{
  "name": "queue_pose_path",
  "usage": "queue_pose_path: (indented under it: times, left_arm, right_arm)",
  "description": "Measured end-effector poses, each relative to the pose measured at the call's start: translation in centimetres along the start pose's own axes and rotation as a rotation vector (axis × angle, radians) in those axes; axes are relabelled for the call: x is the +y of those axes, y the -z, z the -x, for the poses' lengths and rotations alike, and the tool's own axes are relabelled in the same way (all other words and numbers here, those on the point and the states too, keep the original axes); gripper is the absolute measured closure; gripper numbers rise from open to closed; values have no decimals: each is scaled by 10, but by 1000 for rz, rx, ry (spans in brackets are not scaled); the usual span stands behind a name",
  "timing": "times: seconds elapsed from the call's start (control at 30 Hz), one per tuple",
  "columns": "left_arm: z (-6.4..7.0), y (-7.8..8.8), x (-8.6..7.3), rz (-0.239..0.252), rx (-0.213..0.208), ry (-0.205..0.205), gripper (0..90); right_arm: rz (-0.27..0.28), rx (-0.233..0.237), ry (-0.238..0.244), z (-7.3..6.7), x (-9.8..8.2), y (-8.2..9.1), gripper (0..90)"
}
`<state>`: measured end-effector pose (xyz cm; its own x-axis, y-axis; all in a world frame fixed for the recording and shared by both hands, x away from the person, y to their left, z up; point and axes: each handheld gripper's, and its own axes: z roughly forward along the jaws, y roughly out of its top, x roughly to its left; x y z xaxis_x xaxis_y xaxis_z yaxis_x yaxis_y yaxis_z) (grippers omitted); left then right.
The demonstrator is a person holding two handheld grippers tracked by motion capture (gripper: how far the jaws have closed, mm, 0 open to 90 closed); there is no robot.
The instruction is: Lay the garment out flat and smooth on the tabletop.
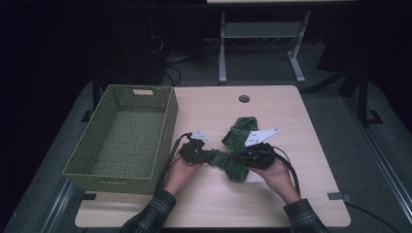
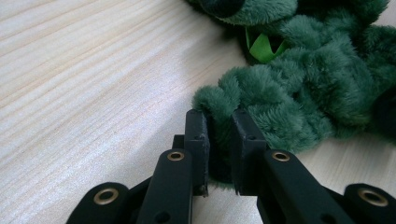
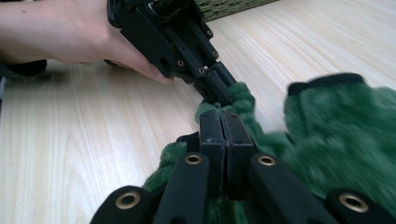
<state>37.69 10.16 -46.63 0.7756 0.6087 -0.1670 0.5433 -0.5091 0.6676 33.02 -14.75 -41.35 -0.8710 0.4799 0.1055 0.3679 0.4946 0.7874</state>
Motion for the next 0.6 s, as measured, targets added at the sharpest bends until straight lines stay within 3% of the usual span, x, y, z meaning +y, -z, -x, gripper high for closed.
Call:
queue_pose_path:
  times: [0.23, 0.43, 0.6]
  left_arm:
    - [2, -1, 1, 10, 3, 16, 787]
    - [2, 0, 1, -1, 6, 1, 787]
    - [0, 0, 1, 0, -5, 9, 787]
  right_arm:
    - [40, -26, -28, 6, -19, 30, 886]
    - [65, -52, -62, 14, -37, 56, 884]
    - [49, -74, -101, 24, -55, 71, 878]
